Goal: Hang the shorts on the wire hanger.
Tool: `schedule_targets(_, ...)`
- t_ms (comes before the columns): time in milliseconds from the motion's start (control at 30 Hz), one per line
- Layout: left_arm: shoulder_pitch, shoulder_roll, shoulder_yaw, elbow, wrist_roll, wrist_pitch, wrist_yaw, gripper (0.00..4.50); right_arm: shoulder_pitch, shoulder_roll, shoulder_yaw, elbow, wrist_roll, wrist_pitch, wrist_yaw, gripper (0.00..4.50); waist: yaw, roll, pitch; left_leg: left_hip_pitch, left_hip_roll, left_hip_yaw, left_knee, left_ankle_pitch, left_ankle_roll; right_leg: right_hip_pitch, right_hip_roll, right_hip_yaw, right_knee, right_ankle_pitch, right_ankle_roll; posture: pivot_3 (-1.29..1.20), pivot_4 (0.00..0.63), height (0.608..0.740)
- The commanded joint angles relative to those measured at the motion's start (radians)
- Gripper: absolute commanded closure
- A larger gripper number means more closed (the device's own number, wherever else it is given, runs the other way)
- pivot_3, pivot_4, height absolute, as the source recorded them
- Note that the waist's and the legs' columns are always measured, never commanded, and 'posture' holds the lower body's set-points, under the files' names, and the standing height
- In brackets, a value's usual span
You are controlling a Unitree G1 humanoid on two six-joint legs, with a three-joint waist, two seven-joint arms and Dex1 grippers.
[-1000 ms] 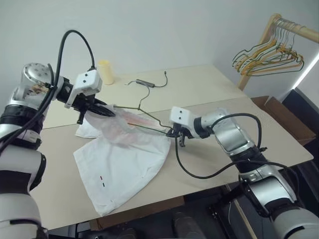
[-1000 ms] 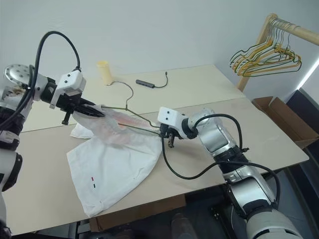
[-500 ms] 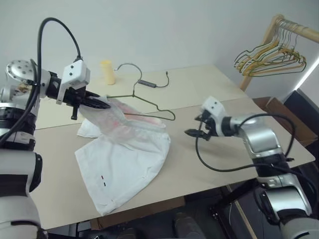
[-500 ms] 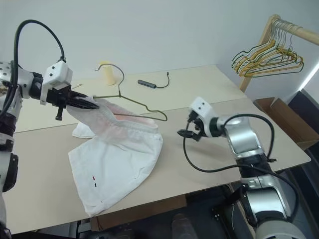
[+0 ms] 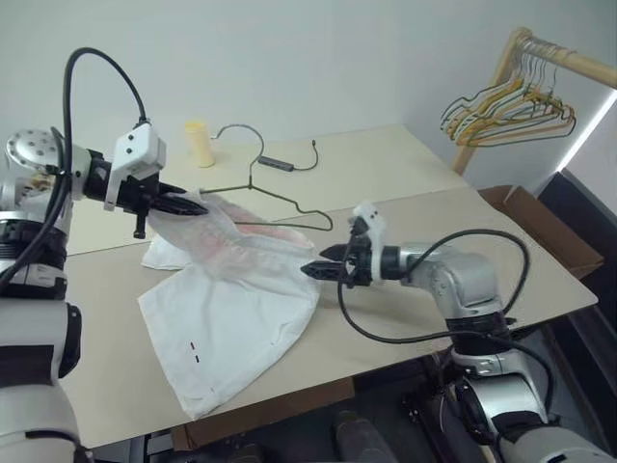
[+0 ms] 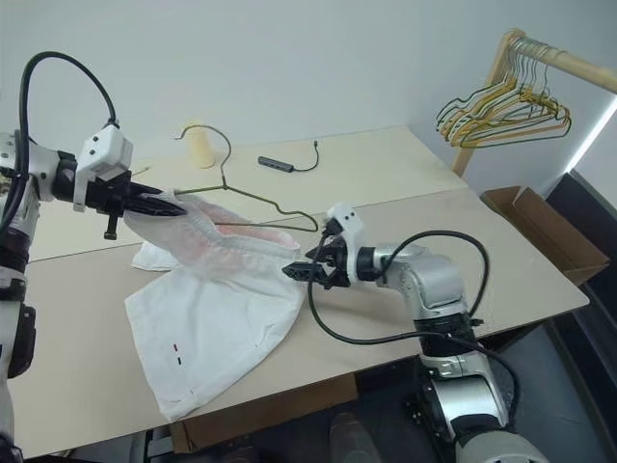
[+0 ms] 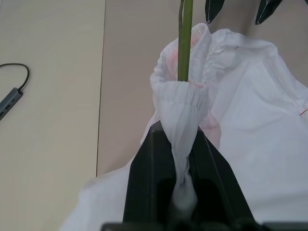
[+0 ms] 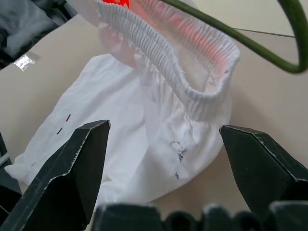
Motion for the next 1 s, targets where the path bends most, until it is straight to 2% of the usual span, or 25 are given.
schedule_targets(33,-0.007,0.008,0.037,-0.044,-0.009,0.008,-0.003,4.5,-0.027,0.014,0.044,0.063,-0.033,-0.048,-0.042,1.21,0.0,0.0,0.0,0.0,0.0,0.0,0.0,0.0,0.0,0.0,0.0,0.0,0.0,0.0,0.0,-0.17,0.0,0.74)
schedule_targets(300,0.004,0.009,0.053,-0.056,-0.003,0.013,-0.003,4.5,-0.046,0.017,0.061,0.138,-0.063,-0.097,-0.096,4.02,0.009,0.0,0.0,-0.001,0.0,0.0,0.003,0.0,0.0,0.0,0.0,0.0,0.001,0.0,0.0,-0.17,0.0,0.74)
schedule_targets(333,0.005,0.009,0.055,-0.057,-0.003,0.014,-0.003,4.5,-0.046,0.015,0.06,0.14,-0.064,-0.102,-0.1,4.34,0.01,0.0,0.0,-0.001,0.0,0.0,0.003,0.0,0.0,0.0,0.0,0.0,0.001,0.0,0.0,-0.17,0.0,0.74)
schedule_targets(367,0.008,0.01,0.057,-0.058,-0.003,0.013,-0.003,4.5,-0.044,0.009,0.069,0.142,-0.073,-0.11,-0.105,4.46,0.01,0.0,0.0,-0.001,0.0,0.0,0.004,0.0,0.0,0.0,0.0,0.0,0.001,0.0,0.0,-0.17,0.0,0.74)
schedule_targets(667,0.051,0.052,0.055,-0.108,-0.055,0.031,-0.003,4.5,-0.026,-0.04,0.039,0.135,-0.093,-0.132,-0.133,4.46,0.015,0.0,0.0,-0.001,0.0,0.0,0.005,0.0,0.0,0.0,0.0,0.0,0.001,0.0,0.0,-0.17,0.0,0.74)
schedule_targets(833,0.084,0.1,0.037,-0.159,-0.095,0.047,-0.003,4.5,-0.008,-0.137,-0.011,0.124,-0.088,-0.169,-0.11,4.46,0.02,0.0,0.0,-0.002,0.0,0.0,0.005,0.0,0.0,0.0,-0.001,0.0,0.002,0.0,0.0,-0.17,0.0,0.74)
schedule_targets(1000,0.084,0.092,0.044,-0.148,-0.059,0.06,-0.003,4.5,0.002,-0.206,-0.01,0.115,-0.093,-0.194,-0.086,4.46,0.022,0.0,0.0,-0.001,0.0,0.0,0.005,0.0,0.0,0.0,0.0,0.0,-0.001,0.0,0.0,-0.18,0.0,0.74)
